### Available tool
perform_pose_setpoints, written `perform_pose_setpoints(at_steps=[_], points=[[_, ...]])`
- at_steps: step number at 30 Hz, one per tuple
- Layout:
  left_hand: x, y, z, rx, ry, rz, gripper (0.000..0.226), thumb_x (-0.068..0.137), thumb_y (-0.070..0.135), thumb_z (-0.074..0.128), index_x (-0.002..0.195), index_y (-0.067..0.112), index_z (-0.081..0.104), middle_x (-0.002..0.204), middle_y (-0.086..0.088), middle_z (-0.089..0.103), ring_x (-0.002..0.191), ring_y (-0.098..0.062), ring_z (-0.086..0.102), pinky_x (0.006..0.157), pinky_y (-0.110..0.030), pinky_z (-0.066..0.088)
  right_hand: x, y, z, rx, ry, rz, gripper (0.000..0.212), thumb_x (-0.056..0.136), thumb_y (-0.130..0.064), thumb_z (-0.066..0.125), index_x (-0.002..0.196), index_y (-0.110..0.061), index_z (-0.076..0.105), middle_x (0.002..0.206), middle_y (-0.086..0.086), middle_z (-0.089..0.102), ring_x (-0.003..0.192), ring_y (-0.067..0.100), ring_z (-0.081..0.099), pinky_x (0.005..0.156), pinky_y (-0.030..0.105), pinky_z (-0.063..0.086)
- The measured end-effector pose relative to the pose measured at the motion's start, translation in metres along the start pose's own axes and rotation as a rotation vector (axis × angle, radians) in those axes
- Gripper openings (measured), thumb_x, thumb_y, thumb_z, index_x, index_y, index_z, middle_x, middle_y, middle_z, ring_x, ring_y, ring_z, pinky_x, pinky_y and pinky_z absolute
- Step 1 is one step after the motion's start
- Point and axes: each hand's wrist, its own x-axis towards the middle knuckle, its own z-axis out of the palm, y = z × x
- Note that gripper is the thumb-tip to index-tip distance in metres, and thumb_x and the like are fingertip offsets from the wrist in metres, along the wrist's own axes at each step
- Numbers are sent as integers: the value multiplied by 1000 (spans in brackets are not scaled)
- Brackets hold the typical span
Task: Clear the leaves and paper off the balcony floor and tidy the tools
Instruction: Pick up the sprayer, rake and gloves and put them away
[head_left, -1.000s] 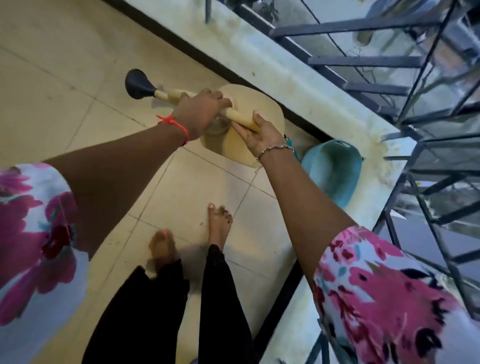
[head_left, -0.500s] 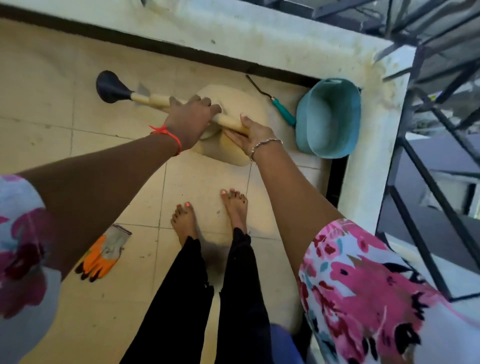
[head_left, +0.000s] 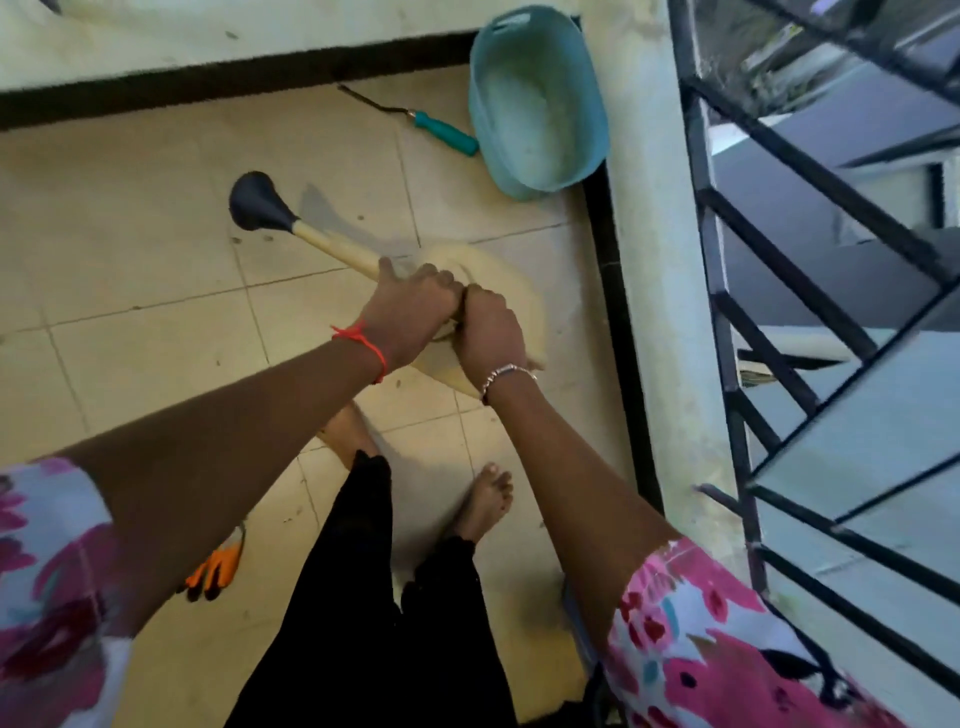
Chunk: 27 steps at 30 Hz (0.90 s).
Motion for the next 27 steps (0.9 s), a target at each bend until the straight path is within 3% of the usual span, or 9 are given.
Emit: perform_pose_setpoints(at_steps=[5, 9, 13, 20, 27], points=[[21, 64, 11, 8, 35, 180, 37, 95, 2, 36, 129, 12, 48, 128, -8, 51, 125, -26, 42, 108, -55, 26, -35, 65, 10, 122, 129, 141, 26, 86, 9, 42, 107, 1, 55, 111, 19, 57, 105, 33, 52, 97, 49, 39], [36, 104, 14, 10, 64, 282, 41, 92, -2, 36, 129, 11, 46, 130, -8, 51, 126, -25, 43, 109, -42, 27, -50, 111, 22, 208, 230, 251, 27, 87, 11, 38, 105, 3, 56, 110, 20, 57, 105, 34, 51, 86, 39, 38], [51, 144, 12, 125, 67, 424, 34, 94, -2, 35, 119, 11, 53, 124, -8, 52, 123, -26, 44, 111, -45, 25, -56, 148, 36, 371, 357, 380, 21, 88, 9, 42, 101, 5, 57, 103, 23, 60, 95, 35, 54, 64, 24, 26], [77, 172, 23, 232, 67, 491, 32, 95, -2, 37, 120, 8, 54, 123, -11, 54, 122, -28, 44, 110, -50, 28, -45, 191, 46, 447, 427, 396, 15, 87, 7, 51, 100, 6, 59, 102, 20, 61, 93, 30, 55, 63, 16, 23], [79, 194, 32, 302, 53, 539, 33, 95, -2, 37, 122, 10, 51, 126, -10, 52, 124, -27, 43, 108, -48, 29, -52, 210, 56, 498, 490, 436, 17, 84, 10, 48, 96, 5, 59, 98, 22, 62, 88, 31, 55, 61, 17, 24]])
